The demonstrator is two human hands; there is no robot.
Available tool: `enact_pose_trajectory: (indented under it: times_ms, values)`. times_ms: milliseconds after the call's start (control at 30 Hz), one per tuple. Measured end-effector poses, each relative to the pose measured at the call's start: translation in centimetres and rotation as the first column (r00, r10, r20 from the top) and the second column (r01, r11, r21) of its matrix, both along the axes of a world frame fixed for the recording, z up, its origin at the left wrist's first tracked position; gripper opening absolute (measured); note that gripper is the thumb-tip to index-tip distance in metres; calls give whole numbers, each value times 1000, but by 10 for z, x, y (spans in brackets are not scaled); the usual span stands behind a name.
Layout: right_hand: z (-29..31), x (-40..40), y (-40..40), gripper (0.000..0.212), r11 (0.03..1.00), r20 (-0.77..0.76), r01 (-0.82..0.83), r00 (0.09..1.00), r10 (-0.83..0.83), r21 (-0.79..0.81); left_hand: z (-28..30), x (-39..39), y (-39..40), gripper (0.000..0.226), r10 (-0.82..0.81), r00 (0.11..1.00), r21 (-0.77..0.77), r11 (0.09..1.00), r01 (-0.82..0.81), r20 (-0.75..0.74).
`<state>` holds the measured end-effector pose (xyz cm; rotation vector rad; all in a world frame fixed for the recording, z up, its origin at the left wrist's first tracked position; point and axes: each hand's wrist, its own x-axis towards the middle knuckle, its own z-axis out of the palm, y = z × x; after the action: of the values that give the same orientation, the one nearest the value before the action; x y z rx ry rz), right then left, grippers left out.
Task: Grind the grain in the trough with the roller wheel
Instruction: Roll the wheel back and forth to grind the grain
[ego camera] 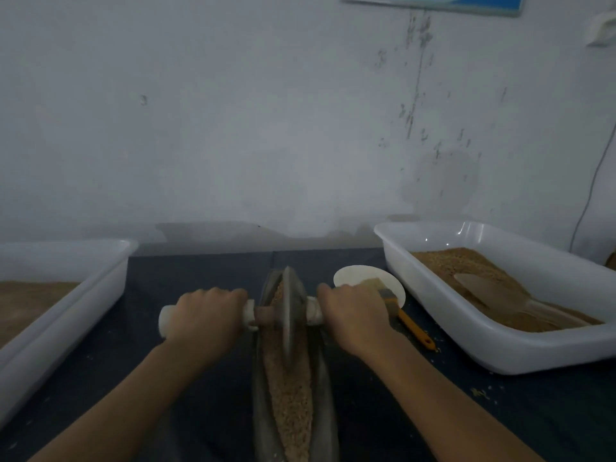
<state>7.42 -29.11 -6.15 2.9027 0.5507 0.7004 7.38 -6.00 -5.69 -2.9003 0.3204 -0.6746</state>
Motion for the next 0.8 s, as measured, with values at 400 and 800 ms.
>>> enact_pose_trajectory:
  times_ms: [400, 800]
  values:
    - [3, -97, -17, 45, 991, 154, -130, 979, 132, -22, 2, -90, 14, 62, -141, 990, 21, 990, 140, 26]
    - [2, 5, -9, 15, 998, 103, 53, 993, -50, -27, 7, 2, 7, 21, 30, 997, 18, 999, -29, -66]
